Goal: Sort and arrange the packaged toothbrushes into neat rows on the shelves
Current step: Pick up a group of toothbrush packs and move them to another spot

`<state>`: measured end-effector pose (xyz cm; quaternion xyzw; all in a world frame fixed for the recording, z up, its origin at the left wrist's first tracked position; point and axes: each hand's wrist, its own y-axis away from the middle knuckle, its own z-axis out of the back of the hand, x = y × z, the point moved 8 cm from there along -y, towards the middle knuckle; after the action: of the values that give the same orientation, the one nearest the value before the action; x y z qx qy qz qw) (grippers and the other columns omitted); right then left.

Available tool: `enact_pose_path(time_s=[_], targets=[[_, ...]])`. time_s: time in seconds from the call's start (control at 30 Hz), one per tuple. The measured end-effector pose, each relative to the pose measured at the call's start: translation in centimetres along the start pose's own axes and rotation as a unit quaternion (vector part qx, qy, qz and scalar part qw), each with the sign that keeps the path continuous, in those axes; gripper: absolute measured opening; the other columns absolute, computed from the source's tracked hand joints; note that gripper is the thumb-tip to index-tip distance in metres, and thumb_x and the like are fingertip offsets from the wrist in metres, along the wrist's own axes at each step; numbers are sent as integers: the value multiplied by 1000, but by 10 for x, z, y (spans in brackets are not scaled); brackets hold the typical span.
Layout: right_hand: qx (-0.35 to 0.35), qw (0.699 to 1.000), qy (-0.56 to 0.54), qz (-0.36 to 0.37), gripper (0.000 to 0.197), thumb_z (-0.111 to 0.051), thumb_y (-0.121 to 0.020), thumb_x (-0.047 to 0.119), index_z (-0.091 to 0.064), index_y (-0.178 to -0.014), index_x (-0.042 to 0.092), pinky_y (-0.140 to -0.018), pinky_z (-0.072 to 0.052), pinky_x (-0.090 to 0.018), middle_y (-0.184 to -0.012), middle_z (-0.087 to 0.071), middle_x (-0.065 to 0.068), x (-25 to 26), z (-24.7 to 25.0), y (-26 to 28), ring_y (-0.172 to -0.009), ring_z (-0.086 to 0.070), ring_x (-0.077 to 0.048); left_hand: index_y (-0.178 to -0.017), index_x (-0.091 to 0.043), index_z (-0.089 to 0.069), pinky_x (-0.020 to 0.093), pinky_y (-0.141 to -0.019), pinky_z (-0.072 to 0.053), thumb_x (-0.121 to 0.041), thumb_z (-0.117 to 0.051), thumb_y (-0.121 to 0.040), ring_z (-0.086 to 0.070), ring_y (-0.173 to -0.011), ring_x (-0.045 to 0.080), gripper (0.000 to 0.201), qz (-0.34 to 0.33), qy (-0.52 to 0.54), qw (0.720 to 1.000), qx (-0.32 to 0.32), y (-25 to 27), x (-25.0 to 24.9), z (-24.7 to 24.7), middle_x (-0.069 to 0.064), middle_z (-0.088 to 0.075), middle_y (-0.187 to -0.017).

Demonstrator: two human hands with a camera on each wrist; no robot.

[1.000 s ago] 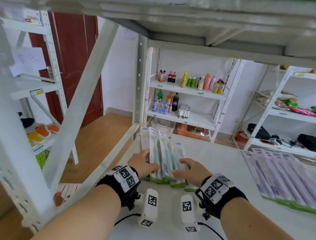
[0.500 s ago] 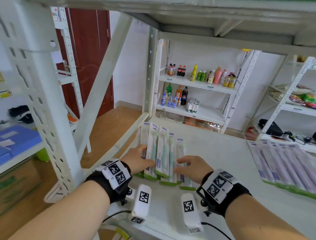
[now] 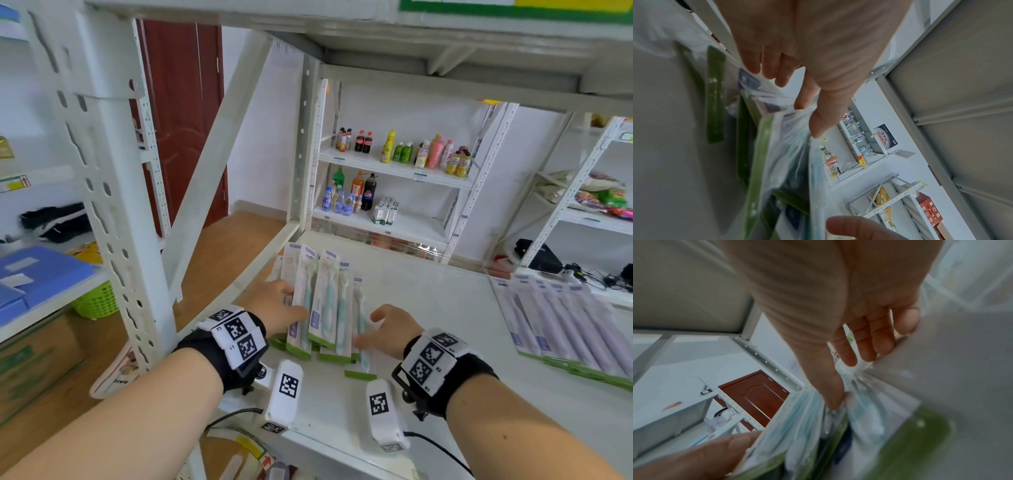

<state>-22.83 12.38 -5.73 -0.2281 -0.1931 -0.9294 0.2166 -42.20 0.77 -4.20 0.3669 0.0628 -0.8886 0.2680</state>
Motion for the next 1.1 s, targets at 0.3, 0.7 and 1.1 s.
enact_pose_path(time_s=[0.3,0.7,1.1], targets=[[-7,994,80,-71,25,-65,-78,24,-48,-63,13,-53,-34,-21,-58,-40,1,-28,24,8,-56,-41,-14,-61,-11,-67,25,-61,-48,-41,-65,-81,-62,-58,17,37,20,-39,999,-11,-8,0,7,0,-67,-60],[-24,987,67,-141,29,-68,-74,29,-48,-65,10,-46,-34,-22,-61,-45,-2,-54,38,24,-54,-46,-17,-48,-16,-43,24,-53,-39,-27,-59,-82,-46,-46,18,40,40,20,999,-23,-5,-5,9,-2,-45,-44],[-28,996,48,-64,32,-73,-69,23,-72,-92,1,-63,-50,-28,-77,-64,-7,-58,59,38,-72,-62,-21,-53,-14,-35,28,-50,-27,-19,-53,-87,-35,-47,21,38,27,139,981,-129,13,-25,28,3,-36,-50]])
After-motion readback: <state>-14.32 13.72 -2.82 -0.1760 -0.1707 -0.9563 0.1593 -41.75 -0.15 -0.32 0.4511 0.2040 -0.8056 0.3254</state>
